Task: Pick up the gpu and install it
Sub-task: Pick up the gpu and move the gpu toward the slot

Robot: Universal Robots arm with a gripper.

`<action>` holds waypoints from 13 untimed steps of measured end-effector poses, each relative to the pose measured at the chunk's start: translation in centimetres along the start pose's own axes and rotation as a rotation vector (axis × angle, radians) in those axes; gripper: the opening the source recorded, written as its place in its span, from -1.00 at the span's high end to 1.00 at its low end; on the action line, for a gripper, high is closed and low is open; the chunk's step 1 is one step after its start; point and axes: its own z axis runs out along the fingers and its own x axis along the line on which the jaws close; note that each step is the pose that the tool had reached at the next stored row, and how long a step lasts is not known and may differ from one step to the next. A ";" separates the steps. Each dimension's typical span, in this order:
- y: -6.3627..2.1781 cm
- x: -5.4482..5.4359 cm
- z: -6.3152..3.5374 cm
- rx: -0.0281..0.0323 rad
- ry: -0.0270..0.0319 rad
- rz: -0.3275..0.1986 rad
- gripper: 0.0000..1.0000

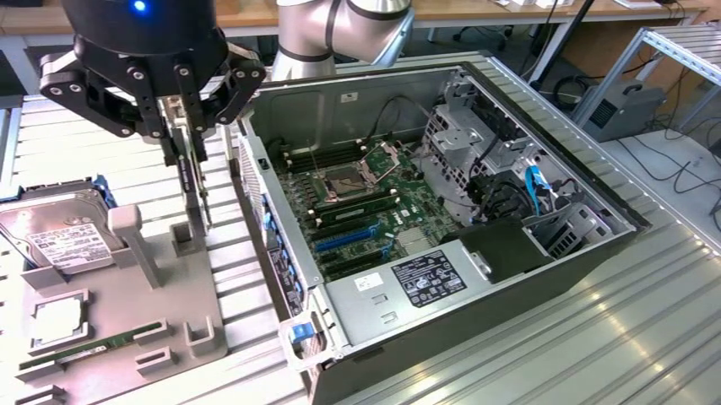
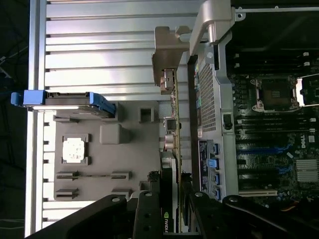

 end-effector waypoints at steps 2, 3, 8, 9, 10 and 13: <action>0.01 -0.4 0.00 0.0000 0.0000 0.000 0.46; 0.02 -0.6 0.00 0.0000 0.0000 0.000 0.46; 0.06 -1.9 0.01 0.0000 0.0000 0.000 0.46; 0.06 -2.1 0.01 0.0000 0.0000 0.000 0.46; 0.07 -2.4 0.01 0.0001 0.0001 0.000 0.46; 0.09 -3.1 0.02 0.0000 0.0000 0.000 0.46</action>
